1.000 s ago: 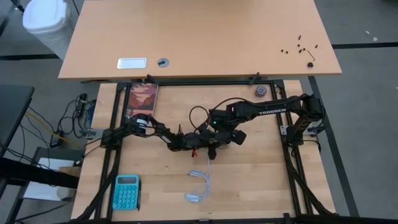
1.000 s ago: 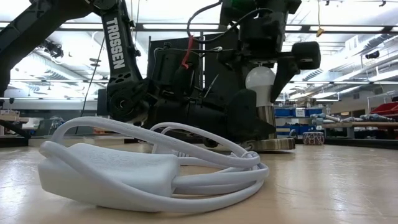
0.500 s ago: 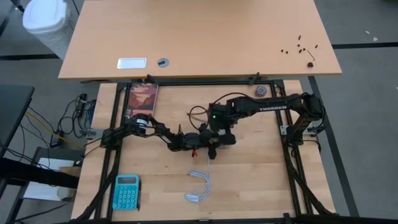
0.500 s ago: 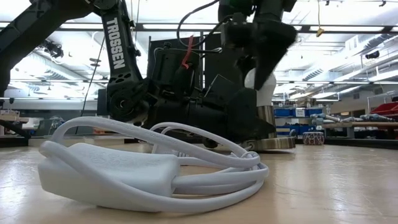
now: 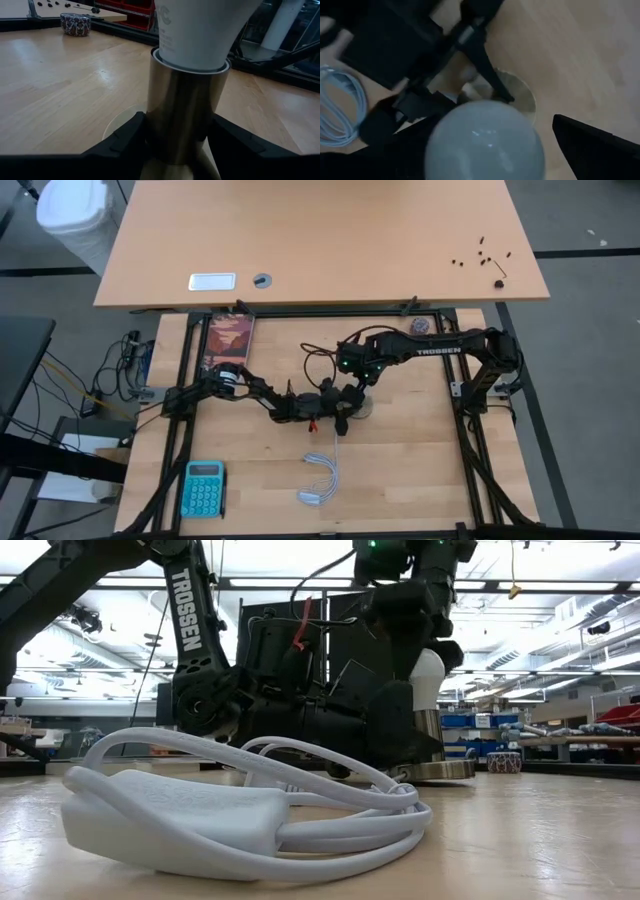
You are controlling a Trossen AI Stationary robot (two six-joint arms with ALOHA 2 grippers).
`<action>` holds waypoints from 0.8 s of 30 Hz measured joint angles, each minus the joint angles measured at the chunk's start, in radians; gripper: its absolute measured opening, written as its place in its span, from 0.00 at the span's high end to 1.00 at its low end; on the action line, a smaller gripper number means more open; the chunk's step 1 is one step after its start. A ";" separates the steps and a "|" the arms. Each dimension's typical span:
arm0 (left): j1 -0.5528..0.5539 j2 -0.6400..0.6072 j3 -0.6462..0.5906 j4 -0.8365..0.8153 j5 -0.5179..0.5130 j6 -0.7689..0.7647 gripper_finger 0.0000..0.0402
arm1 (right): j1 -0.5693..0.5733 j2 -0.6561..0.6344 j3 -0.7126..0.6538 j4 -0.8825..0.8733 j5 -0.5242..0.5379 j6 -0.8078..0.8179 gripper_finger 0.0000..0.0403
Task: Screw lightbulb
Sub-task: Remove the lightbulb on the desk lamp
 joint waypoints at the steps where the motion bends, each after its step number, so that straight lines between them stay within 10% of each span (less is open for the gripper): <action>1: 0.000 0.000 0.000 -0.001 0.000 -0.001 0.51 | 0.002 0.000 -0.011 0.000 0.003 0.014 0.04; 13: 0.000 0.000 0.000 0.000 0.000 -0.004 0.51 | 0.012 0.000 -0.079 0.091 0.005 0.109 0.09; 24: 0.000 0.000 0.001 -0.002 0.002 0.004 0.51 | 0.012 0.000 -0.079 0.087 0.009 0.094 0.33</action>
